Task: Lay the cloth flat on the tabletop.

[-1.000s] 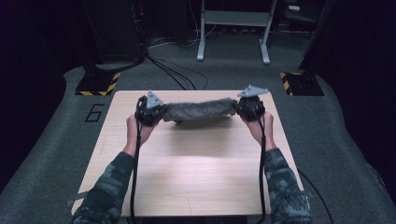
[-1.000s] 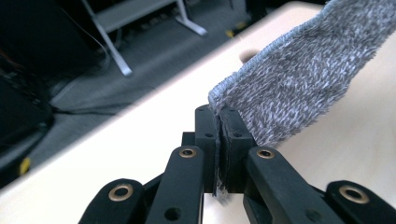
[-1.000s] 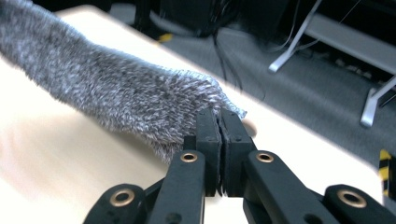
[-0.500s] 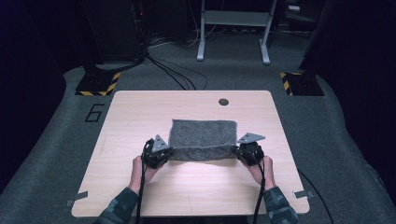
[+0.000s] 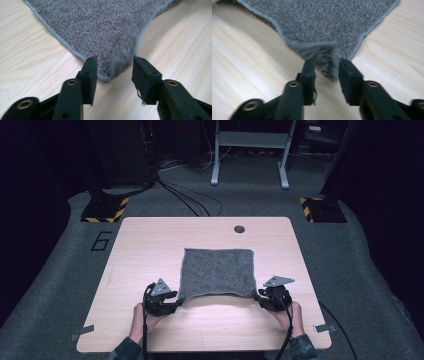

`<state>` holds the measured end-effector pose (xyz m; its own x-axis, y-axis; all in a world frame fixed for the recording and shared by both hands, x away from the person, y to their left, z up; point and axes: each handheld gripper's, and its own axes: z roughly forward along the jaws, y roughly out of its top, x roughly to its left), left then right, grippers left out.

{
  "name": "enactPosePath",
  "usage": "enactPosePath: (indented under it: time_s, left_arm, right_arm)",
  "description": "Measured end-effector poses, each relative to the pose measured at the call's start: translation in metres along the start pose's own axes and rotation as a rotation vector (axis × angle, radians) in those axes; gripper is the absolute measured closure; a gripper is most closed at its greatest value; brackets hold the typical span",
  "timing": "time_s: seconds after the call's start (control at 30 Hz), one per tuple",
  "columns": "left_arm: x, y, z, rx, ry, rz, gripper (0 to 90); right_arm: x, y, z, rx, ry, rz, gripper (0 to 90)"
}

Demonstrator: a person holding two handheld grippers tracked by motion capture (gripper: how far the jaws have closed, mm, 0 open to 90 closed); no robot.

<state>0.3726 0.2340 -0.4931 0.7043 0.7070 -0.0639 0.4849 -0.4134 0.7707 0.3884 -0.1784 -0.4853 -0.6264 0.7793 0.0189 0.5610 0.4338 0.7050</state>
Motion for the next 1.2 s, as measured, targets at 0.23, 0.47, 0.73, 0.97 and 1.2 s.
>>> enactPosePath:
  time_s: [0.23, 0.47, 0.73, 0.97, 1.2]
  left_arm:
    - [0.013, 0.012, -0.009, -0.011, 0.091, 0.001, 33.3]
    - [0.019, 0.023, 0.024, 0.055, 0.156, 0.018, 26.2]
    - [0.012, 0.011, 0.037, 0.117, 0.153, 0.035, 23.8]
    - [0.005, 0.0, 0.037, 0.148, 0.158, 0.073, 19.1]
    - [0.0, -0.005, 0.032, 0.141, 0.175, 0.076, 18.9]
  right_arm:
    - [-0.006, 0.002, -0.014, -0.036, -0.008, 0.047, 43.5]
    - [0.005, 0.016, 0.019, 0.0, -0.059, 0.047, 17.4]
    - [0.006, 0.011, 0.044, 0.054, -0.099, 0.054, 10.8]
    - [0.003, 0.003, 0.048, 0.082, -0.1, 0.051, 9.6]
    - [-0.001, 0.002, 0.05, 0.082, -0.079, 0.056, 6.5]
